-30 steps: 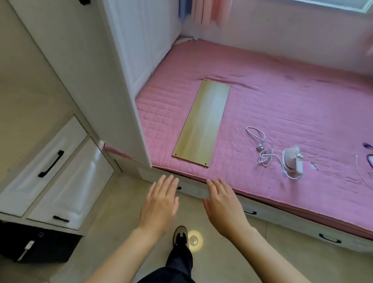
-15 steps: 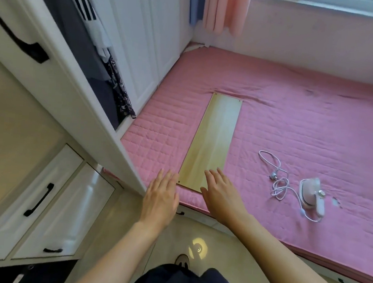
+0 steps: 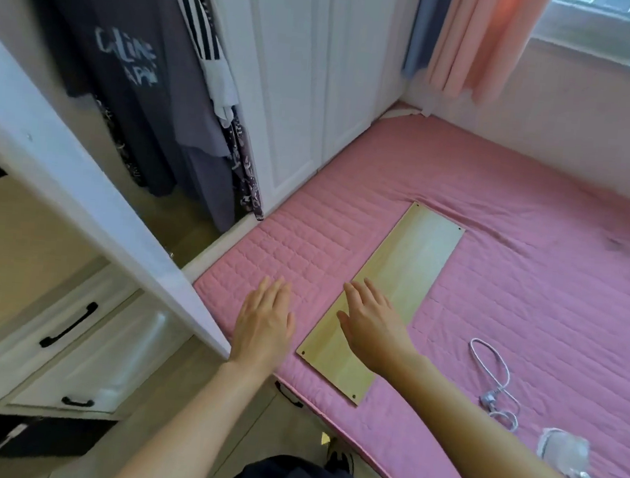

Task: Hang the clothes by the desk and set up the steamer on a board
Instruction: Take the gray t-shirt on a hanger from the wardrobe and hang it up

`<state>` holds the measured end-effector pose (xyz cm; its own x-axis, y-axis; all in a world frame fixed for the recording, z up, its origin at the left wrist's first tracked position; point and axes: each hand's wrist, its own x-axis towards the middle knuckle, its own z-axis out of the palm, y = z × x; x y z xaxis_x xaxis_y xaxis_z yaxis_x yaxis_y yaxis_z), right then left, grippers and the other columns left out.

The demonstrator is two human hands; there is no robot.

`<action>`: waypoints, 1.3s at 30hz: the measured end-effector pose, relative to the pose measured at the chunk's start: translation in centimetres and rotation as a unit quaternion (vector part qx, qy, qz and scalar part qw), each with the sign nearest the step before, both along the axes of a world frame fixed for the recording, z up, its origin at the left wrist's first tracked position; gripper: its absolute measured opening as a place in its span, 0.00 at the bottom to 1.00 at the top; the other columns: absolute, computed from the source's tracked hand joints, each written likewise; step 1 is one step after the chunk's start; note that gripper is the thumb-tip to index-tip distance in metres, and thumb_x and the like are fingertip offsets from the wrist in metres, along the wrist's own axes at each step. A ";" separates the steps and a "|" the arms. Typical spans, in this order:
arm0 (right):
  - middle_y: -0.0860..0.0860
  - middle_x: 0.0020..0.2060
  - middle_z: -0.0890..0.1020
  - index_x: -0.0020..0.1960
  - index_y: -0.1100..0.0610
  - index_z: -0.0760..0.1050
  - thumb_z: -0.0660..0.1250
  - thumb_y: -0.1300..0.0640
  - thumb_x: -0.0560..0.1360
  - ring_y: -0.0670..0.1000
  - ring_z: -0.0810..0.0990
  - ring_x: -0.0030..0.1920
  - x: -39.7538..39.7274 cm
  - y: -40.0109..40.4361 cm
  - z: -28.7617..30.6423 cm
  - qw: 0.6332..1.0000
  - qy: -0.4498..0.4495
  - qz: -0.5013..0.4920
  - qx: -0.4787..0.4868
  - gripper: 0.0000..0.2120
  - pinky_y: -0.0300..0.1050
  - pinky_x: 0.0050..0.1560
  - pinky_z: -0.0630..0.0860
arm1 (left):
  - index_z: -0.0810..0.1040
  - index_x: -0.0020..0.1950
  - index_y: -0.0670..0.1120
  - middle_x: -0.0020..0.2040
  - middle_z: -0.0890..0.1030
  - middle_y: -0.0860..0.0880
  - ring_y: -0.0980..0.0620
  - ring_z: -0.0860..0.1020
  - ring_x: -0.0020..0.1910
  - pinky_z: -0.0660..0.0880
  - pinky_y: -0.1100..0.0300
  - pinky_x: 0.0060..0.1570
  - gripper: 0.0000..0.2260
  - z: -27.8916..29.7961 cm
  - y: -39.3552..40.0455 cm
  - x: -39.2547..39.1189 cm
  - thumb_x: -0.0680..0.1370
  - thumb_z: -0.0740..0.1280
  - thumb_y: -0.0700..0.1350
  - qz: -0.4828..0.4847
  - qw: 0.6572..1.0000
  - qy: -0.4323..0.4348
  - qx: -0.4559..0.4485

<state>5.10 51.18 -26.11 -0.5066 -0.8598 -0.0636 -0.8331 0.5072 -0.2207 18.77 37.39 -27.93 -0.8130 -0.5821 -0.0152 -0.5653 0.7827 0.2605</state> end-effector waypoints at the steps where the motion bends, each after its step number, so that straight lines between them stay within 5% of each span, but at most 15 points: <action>1: 0.59 0.71 0.67 0.73 0.62 0.60 0.55 0.50 0.81 0.61 0.58 0.75 -1.1 -0.6 0.3 1.000 0.001 0.016 -0.003 0.25 0.54 0.73 0.57 | 0.60 0.76 0.45 0.76 0.62 0.47 0.47 0.55 0.77 0.56 0.52 0.74 0.24 0.4 -0.4 -0.7 0.81 0.57 0.49 0.015 1.000 0.001 -0.004; 13: 0.59 0.70 0.69 0.72 0.63 0.62 0.57 0.51 0.81 0.60 0.59 0.74 -9.8 -10.2 5.8 0.985 0.043 0.156 -0.057 0.24 0.53 0.72 0.59 | 0.68 0.72 0.44 0.72 0.69 0.45 0.45 0.63 0.74 0.63 0.53 0.70 0.20 5.7 -7.4 -6.4 0.80 0.61 0.46 0.176 0.980 0.043 -0.086; 39: 0.58 0.66 0.71 0.70 0.64 0.63 0.52 0.52 0.83 0.60 0.64 0.70 -17.0 -36.4 22.5 0.931 0.183 0.266 -0.172 0.21 0.47 0.72 0.57 | 0.61 0.74 0.45 0.75 0.64 0.46 0.45 0.60 0.75 0.62 0.50 0.71 0.22 21.9 -31.6 -16.4 0.81 0.59 0.47 0.258 0.934 0.051 -0.244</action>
<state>-11.94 14.83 -3.56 0.0637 -0.9330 0.3542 -0.9974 -0.0476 0.0539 2.38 5.83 -6.07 -0.4055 -0.8142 0.4155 -0.8915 0.4528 0.0171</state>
